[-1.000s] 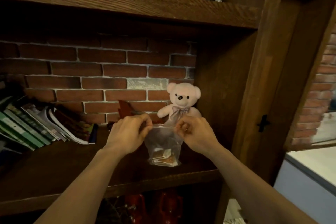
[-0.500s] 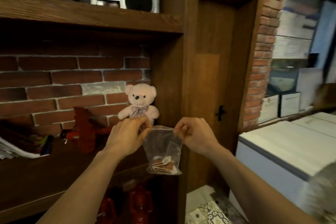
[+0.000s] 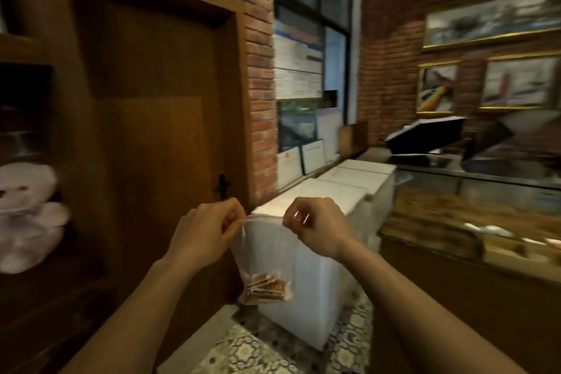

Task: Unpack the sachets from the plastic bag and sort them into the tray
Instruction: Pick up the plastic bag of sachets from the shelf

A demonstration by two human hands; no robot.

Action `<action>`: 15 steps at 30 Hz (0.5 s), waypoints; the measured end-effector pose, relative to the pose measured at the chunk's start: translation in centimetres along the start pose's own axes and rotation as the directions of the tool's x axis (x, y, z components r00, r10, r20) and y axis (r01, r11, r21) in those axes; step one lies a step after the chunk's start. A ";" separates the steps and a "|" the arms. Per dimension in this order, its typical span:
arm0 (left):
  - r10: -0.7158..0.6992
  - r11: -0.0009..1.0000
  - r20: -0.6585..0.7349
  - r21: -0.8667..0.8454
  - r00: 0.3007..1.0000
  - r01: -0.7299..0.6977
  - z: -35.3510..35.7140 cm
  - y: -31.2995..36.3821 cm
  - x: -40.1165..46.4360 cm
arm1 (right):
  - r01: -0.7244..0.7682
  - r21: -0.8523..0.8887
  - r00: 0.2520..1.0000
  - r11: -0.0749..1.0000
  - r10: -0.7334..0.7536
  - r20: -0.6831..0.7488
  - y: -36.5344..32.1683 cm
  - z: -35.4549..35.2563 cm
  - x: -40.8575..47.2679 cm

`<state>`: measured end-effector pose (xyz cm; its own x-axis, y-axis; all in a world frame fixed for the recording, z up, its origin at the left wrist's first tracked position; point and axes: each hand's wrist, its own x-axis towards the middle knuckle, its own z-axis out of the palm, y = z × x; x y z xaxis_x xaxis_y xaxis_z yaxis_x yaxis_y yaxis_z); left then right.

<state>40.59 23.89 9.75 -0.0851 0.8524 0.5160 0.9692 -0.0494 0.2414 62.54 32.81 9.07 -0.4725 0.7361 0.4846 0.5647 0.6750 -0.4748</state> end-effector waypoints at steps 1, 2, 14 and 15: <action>0.036 0.999 0.015 -0.032 0.999 -0.035 1.2 2.1 0.7 | -0.037 -0.009 0.999 0.999 0.037 -0.019 1.6 -1.8 -1.2; 0.086 0.994 0.026 -0.063 0.996 -0.084 2.6 4.7 1.6 | -0.086 -0.023 0.995 0.996 0.085 -0.047 3.4 -3.8 -2.6; 0.472 0.832 0.040 -0.349 0.881 -0.430 11.0 26.5 4.9 | -0.425 -0.238 0.880 0.874 0.337 -0.334 12.2 -19.9 -17.8; 0.497 0.813 0.039 -0.368 0.867 -0.450 11.5 27.9 4.7 | -0.453 -0.247 0.865 0.857 0.355 -0.356 12.3 -20.8 -19.0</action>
<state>69.90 32.48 9.48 0.4174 0.7346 0.5349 0.7415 -0.6156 0.2669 92.58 26.10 9.28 0.0328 0.8582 0.5122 0.8649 0.2325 -0.4448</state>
